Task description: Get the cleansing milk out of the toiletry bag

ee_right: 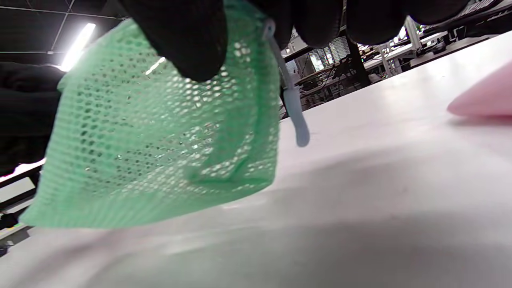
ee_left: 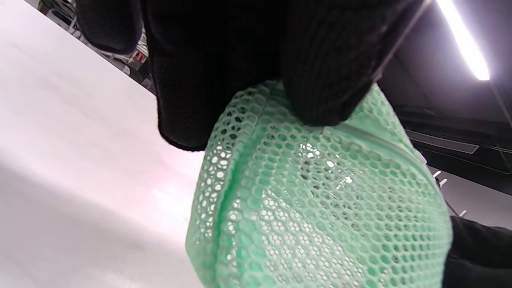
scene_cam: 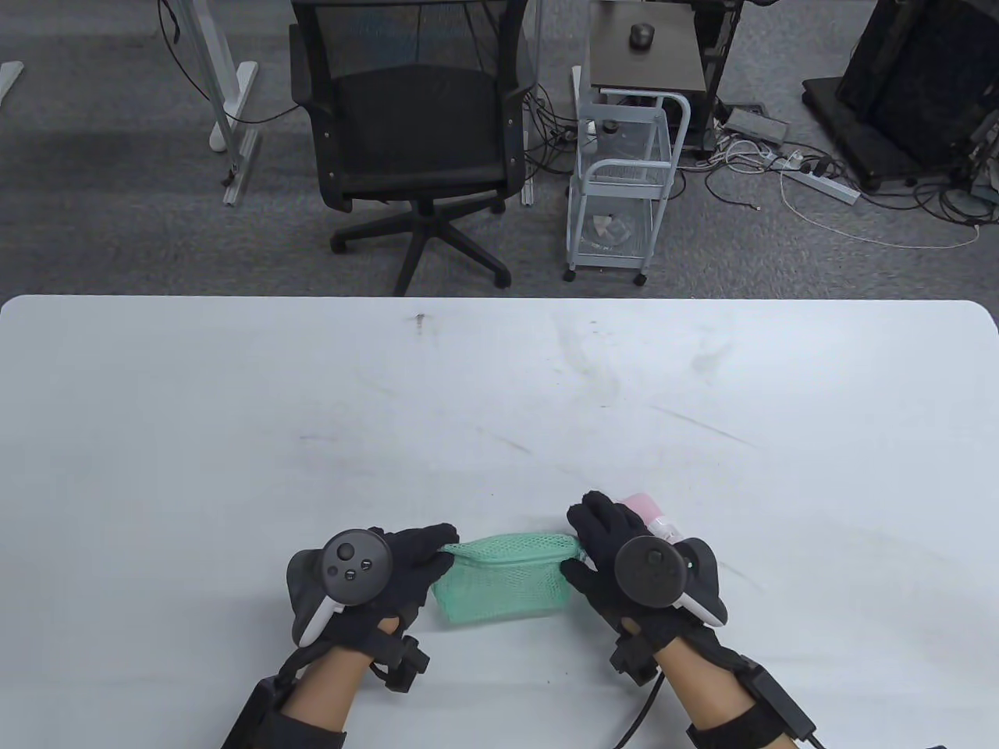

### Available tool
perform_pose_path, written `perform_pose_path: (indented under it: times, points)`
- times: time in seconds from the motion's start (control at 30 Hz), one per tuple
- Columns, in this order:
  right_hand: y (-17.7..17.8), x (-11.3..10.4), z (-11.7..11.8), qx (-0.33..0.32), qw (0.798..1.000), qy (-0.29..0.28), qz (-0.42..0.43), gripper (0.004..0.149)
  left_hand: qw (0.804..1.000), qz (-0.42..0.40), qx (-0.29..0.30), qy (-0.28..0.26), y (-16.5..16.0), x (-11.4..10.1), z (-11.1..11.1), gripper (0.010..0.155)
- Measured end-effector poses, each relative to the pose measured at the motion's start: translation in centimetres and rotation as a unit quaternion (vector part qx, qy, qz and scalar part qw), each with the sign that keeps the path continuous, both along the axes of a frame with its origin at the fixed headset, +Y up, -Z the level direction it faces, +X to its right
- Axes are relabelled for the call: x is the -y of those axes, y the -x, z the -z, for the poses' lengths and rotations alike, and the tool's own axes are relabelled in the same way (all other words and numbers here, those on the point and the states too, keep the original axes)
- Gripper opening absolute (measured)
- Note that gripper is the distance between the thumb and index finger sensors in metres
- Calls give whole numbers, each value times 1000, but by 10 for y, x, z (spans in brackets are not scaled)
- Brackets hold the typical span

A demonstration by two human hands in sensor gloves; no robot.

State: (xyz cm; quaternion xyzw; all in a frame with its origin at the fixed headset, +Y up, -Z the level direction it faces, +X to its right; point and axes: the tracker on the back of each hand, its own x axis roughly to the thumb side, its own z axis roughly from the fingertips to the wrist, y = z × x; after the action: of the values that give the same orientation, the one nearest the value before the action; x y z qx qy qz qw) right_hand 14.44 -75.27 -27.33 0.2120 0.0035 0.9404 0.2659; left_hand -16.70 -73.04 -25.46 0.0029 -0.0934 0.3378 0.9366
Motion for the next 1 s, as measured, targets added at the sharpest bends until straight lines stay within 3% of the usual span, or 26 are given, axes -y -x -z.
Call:
perform_pose_path:
  times: [0.17,0.3,0.57,1.0]
  points:
    - [0,0,1,-8,1000,-2,19,50,1000,-5,2,8,-2,2,0,42]
    - [-3,-2,2,2,999,1,38,45,1000,3,-8,10,-3,4,0,44]
    - [-9,3,8,57,997,34,34,48,998,46,-27,44,-5,12,3,62]
    - [6,6,17,93,996,0,-10,60,993,84,-3,82,-12,23,8,63]
